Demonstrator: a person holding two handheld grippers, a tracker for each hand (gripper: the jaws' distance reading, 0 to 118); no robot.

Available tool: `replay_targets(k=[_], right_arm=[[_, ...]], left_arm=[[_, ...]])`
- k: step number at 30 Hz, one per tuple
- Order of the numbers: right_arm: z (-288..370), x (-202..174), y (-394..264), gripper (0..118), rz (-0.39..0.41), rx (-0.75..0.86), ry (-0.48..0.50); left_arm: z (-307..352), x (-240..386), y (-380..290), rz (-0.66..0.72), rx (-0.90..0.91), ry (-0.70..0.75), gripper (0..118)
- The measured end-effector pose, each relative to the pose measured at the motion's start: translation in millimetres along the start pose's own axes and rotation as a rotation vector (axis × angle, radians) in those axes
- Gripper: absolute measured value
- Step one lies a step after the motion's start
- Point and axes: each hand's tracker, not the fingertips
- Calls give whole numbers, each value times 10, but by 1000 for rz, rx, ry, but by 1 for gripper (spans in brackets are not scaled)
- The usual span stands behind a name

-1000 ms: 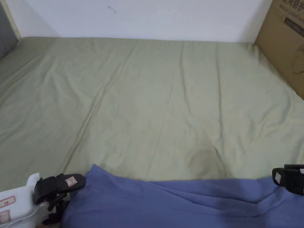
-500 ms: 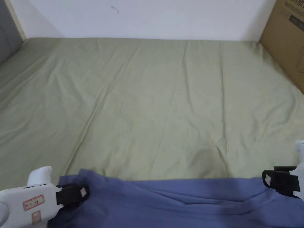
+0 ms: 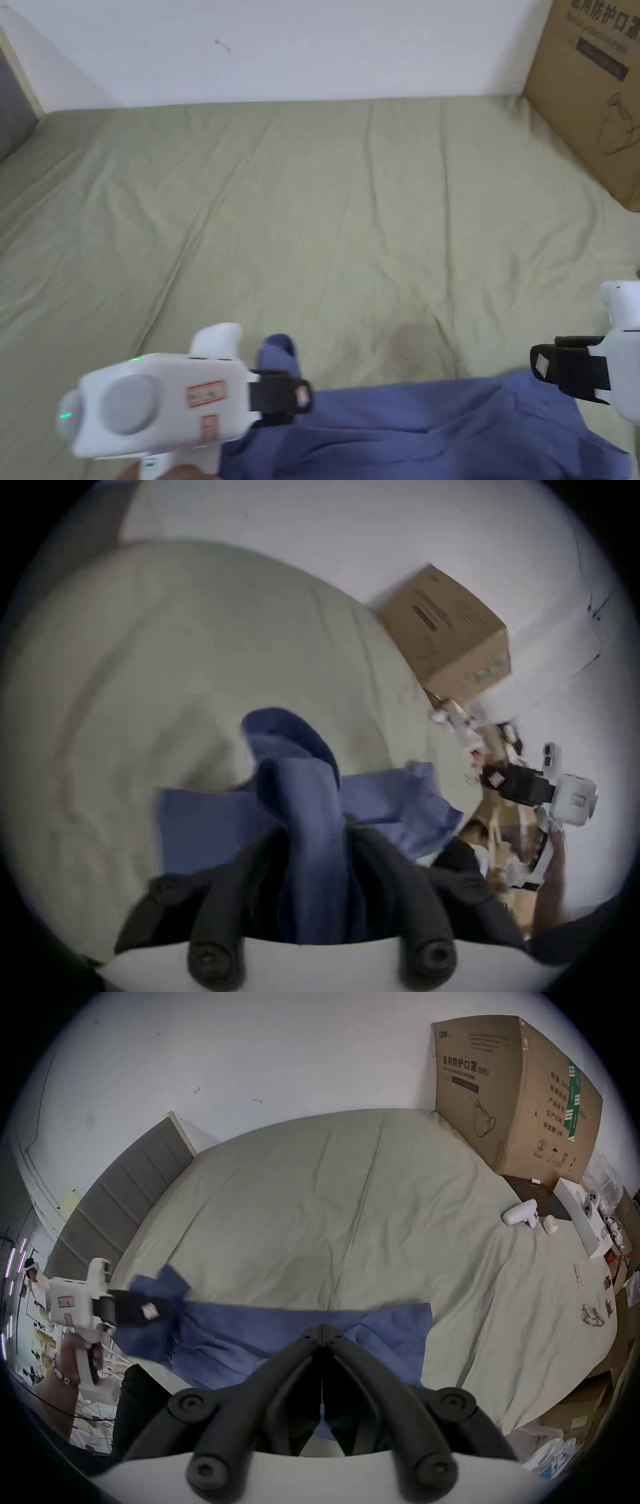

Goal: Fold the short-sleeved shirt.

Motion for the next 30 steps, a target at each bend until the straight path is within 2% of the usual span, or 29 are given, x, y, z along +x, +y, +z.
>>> replay_targets(k=[3, 5, 8, 10, 11, 13, 14, 16, 17, 24, 27, 30], right_arm=[[-8, 104, -49, 0, -11, -1, -8], [-10, 170, -93, 0, -23, -10, -16], [42, 249, -127, 0, -31, -10, -25], [71, 306, -138, 0, -38, -3, -33], [83, 335, -135, 0, -42, 0, -36], [96, 368, -124, 0, -48, 4, -40], [101, 380, -117, 0, -49, 6, -42], [119, 403, -101, 0, -49, 12, -46], [123, 401, -96, 0, -49, 16, -46], [92, 429, -106, 0, -69, 10, -38], [82, 402, -128, 0, -64, 1, -40], [53, 378, -144, 0, -54, -14, -42]], left_arm=[[-560, 246, -14, -31, -107, -65, 116], [-796, 415, -38, -52, -134, -79, 118], [-795, 487, -31, -65, -155, -72, 117], [-564, 470, -40, -111, -113, -52, 103], [-397, 442, -47, -139, -62, -20, 85], [-108, 350, -65, -165, 22, 60, 23], [-18, 287, -75, -167, 39, 107, 2], [98, 143, -121, -149, 37, 203, 3], [95, 50, -134, -132, 13, 197, 3], [-405, -68, -352, -1, -139, -41, 3], [-747, 12, -451, -26, -210, -4, 3], [-926, 39, -505, -12, -230, -69, 3]])
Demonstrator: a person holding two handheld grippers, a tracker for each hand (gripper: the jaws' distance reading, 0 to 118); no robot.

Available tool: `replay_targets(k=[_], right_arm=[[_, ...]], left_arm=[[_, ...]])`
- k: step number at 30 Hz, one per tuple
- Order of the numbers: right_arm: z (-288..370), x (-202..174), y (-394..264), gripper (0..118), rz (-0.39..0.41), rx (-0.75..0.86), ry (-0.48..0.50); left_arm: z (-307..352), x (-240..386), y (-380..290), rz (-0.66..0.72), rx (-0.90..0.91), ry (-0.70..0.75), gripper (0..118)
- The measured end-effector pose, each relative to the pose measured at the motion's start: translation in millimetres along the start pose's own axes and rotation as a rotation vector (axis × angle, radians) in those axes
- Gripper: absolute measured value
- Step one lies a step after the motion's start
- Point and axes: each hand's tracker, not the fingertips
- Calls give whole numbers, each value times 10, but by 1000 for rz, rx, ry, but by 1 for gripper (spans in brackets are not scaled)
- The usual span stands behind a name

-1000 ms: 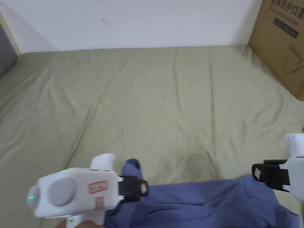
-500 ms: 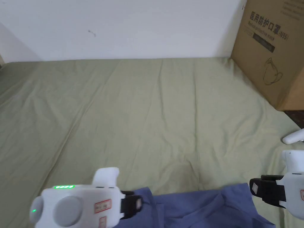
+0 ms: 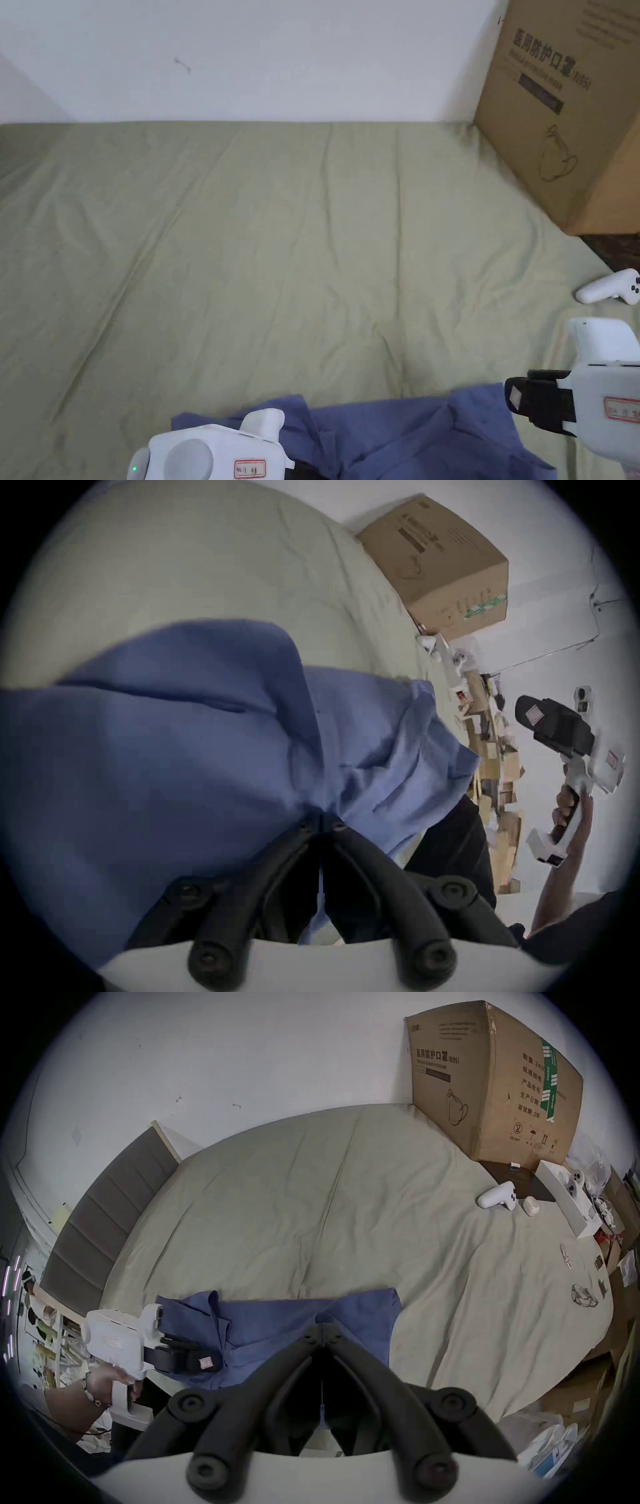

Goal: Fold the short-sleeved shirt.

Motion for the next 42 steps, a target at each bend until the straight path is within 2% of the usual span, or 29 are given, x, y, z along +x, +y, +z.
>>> replay_targets(k=[5, 10, 11, 12, 14, 15, 20, 24, 26, 28, 29, 31, 32, 33, 34, 35, 36, 37, 38, 42], right_arm=[[-9, -55, 7, 0, 22, -8, 0], [-23, -100, 58, 0, 25, -1, 12], [-29, -113, 73, 0, 28, 1, 15], [-38, -123, 84, 0, 31, 2, 16], [-57, -146, 109, 0, 34, 7, 14], [-63, -150, 116, 0, 32, 6, 15], [-63, -205, 115, 0, 26, -1, 27], [-72, -252, 97, 0, 47, -12, 0], [-61, -257, 94, 0, 41, -15, 4], [-62, -278, 84, 0, 42, -19, 4], [-63, -298, 78, 0, 48, -23, 0], [-59, -342, 60, 0, 66, -29, -10], [-55, -363, 50, 0, 74, -32, -12], [-51, -379, 42, 0, 80, -34, -11], [-49, -396, 34, 0, 87, -36, -9], [-49, -414, 26, 0, 95, -37, -6], [-52, -428, 21, 0, 101, -37, -5], [-59, -444, 18, 0, 108, -36, -5], [-69, -451, 21, 0, 114, -36, -6], [-129, -415, 58, 0, 101, -36, 16]], left_arm=[[373, -11, -15, 17, 52, -42, 3], [1294, -364, -125, 52, 215, -202, 4], [1456, -523, -154, 97, 244, -215, 9], [1568, -668, -181, 128, 264, -238, 33], [1757, -1036, -263, 224, 313, -248, 94], [1790, -1141, -295, 244, 327, -242, 118], [1734, -1545, -408, 387, 368, -330, 118], [1371, -1581, -433, 400, 286, -332, 118], [1257, -1596, -390, 371, 317, -472, 118], [1026, -1601, -343, 444, 291, -642, 118], [908, -1587, -338, 465, 265, -667, 118], [806, -1528, -270, 397, 249, -654, 113], [771, -1501, -256, 366, 248, -640, 107], [750, -1508, -256, 368, 251, -631, 91], [676, -1798, -228, 392, 258, -621, 66], [631, -1909, -240, 440, 263, -574, 27], [602, -1989, -251, 470, 265, -486, 9], [607, -2041, -257, 450, 257, -373, 9], [615, -1736, -262, 381, 291, -451, 9], [798, -1342, -202, 359, 267, -192, 9]])
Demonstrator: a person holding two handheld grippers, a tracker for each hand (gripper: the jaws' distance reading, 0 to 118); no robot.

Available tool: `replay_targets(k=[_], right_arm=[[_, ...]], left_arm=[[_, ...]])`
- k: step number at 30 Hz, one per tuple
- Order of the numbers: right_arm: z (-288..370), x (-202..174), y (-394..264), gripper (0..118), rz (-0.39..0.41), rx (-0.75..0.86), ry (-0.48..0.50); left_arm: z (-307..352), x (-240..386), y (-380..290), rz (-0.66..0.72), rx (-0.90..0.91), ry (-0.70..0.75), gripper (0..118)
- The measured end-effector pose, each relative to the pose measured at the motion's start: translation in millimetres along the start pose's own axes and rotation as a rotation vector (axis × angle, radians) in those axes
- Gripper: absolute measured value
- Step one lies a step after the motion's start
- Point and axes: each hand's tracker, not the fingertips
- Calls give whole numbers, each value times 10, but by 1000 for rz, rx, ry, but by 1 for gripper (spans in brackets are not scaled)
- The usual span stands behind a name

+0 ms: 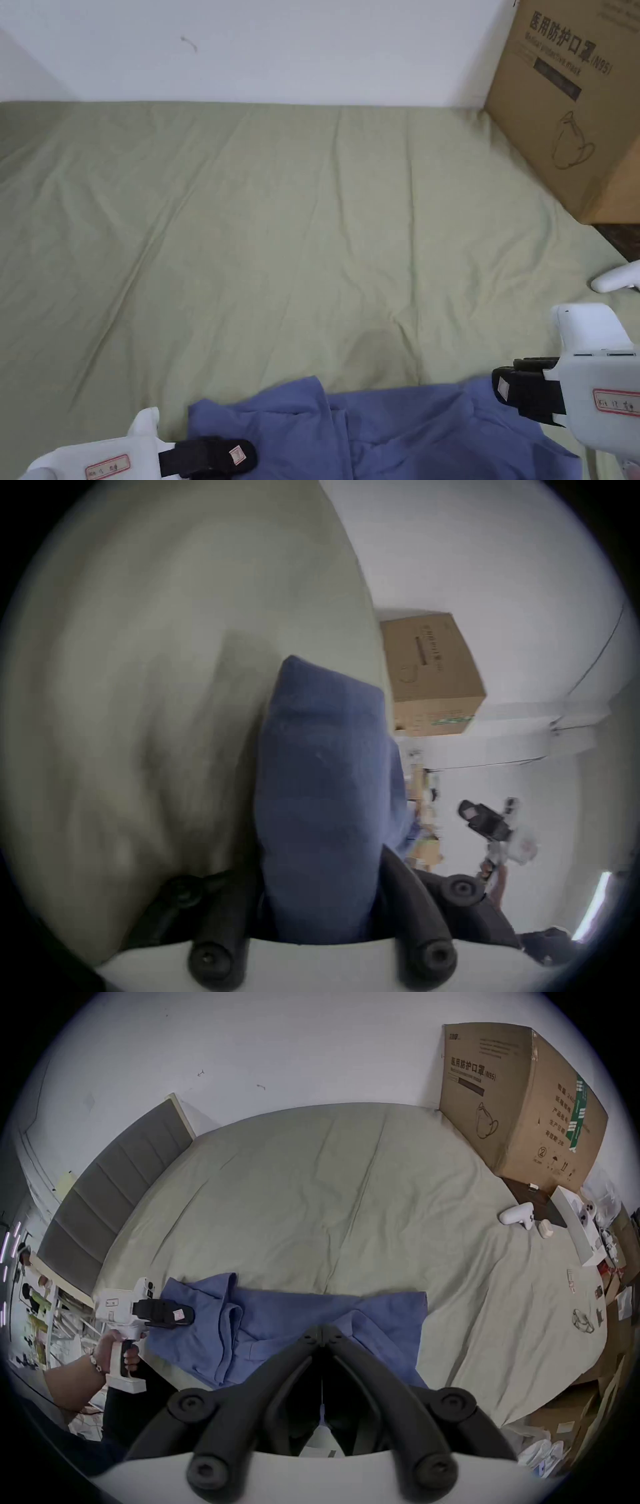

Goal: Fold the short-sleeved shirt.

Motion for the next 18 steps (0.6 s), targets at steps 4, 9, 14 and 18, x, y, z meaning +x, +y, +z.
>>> replay_targets(k=[4, 9, 14, 18], right_arm=[[-74, 86, 38, 0, -96, 9, 76], [-96, 166, 53, 0, -112, 21, 86], [-81, 250, 17, 0, -128, 32, 99], [-20, 298, -36, 0, -140, 39, 104]], left_arm=[[438, 608, -21, -260, 79, 258, 9], [984, 1038, -7, -482, 216, 719, 9], [896, 1178, -19, -513, 133, 716, 9], [378, 1503, -97, -383, 35, 371, 9]])
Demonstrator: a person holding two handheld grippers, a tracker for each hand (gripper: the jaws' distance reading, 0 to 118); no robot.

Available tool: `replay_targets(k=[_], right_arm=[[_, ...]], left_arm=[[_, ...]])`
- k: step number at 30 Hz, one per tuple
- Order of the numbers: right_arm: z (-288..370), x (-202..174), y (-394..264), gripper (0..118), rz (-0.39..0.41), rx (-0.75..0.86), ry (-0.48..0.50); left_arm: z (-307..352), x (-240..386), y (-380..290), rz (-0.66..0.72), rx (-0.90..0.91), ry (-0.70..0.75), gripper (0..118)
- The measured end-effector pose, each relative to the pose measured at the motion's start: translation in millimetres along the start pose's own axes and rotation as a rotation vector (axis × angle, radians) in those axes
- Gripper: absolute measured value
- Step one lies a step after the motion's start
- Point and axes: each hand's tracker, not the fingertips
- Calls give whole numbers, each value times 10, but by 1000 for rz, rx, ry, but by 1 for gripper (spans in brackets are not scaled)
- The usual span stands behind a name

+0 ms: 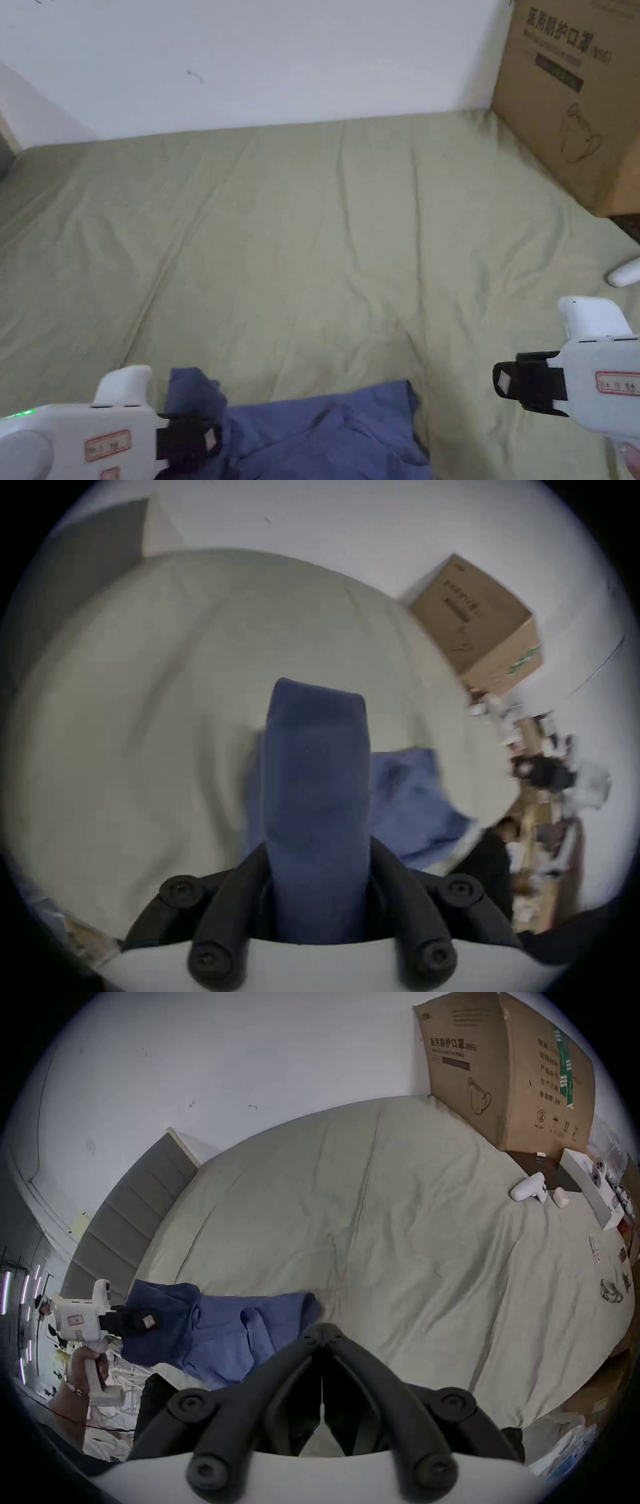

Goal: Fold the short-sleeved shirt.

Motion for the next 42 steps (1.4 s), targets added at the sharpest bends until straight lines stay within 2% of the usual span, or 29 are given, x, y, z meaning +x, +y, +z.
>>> replay_targets(k=[3, 4, 5, 7, 8, 9, 12, 13, 14, 15, 16, 17, 18, 19, 20, 22, 26, 29, 32, 38, 42], right_arm=[[45, 40, -31, 0, -7, 0, -7], [61, 53, -42, 0, -8, 0, -10], [76, 65, -50, 0, -9, 0, -14], [101, 87, -63, 0, -11, 2, -22], [117, 99, -69, 0, -14, 4, -26], [131, 111, -73, 0, -17, 7, -29], [162, 150, -74, 0, -32, 14, -30], [168, 159, -69, 0, -35, 16, -31], [169, 163, -61, 0, -37, 17, -32], [165, 173, -48, 0, -37, 18, -33], [164, 177, -35, 0, -35, 19, -33], [162, 178, -24, 0, -32, 23, -34], [160, 179, -15, 0, -31, 25, -34], [152, 183, -4, 0, -32, 28, -34], [149, 185, 2, 0, -36, 34, -31], [144, 188, 7, 0, -43, 45, -25], [143, 197, 4, 0, -66, 60, -26], [176, 214, -10, 0, -69, 65, -32], [218, 246, -27, 0, -70, 64, -50], [221, 320, -29, 0, -110, 57, -56], [285, 310, 24, 0, -121, 86, -39]], left_arm=[[-510, 325, 106, -4, -87, -104, 9], [-707, 448, 109, -7, -116, -122, 14], [-902, 553, 102, 2, -168, -184, 26], [-1199, 752, 75, 14, -247, -246, 77], [-1303, 815, 68, 24, -273, -285, 99], [-1340, 832, 79, -11, -251, -276, 116], [-1285, 833, 124, 29, -183, -324, 118], [-1223, 816, 136, 36, -170, -311, 117], [-1131, 774, 154, 22, -144, -277, 111], [-1025, 743, 164, -12, -126, -249, 87], [-905, 718, 158, -52, -87, -232, 54], [-801, 713, 142, -87, -63, -214, 54], [-740, 722, 128, -127, -55, -172, 40], [-713, 750, 108, -174, -60, -130, 6], [-674, 789, 83, -206, -59, -131, 2], [-756, 838, 75, -229, -133, -187, 1], [-1177, 929, -75, -222, -232, -181, 1], [-1564, 929, -185, -166, -290, -178, 1], [-1800, 907, -228, -73, -295, -246, 1], [-1812, 1073, -245, -11, -351, -435, 1], [-1290, 1164, -127, -90, -175, -470, 1]])
